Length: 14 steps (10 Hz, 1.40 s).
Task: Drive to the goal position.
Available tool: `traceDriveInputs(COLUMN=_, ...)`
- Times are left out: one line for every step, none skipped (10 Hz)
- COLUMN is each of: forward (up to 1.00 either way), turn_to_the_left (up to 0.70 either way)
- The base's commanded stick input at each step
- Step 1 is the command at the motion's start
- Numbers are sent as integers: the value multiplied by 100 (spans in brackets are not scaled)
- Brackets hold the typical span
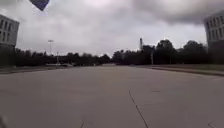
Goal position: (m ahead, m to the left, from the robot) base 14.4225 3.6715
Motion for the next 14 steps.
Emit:
traceDriveInputs(forward=100, turn_to_the_left=-4)
traceDriveInputs(forward=100, turn_to_the_left=-4)
traceDriveInputs(forward=100, turn_to_the_left=-4)
traceDriveInputs(forward=100, turn_to_the_left=-4)
traceDriveInputs(forward=100, turn_to_the_left=-11)
traceDriveInputs(forward=100, turn_to_the_left=-9)
traceDriveInputs(forward=100, turn_to_the_left=3)
traceDriveInputs(forward=100, turn_to_the_left=1)
traceDriveInputs(forward=100, turn_to_the_left=-1)
traceDriveInputs(forward=100, turn_to_the_left=-3)
traceDriveInputs(forward=100, turn_to_the_left=-4)
traceDriveInputs(forward=100, turn_to_the_left=-5)
traceDriveInputs(forward=100, turn_to_the_left=-5)
traceDriveInputs(forward=100, turn_to_the_left=-5)
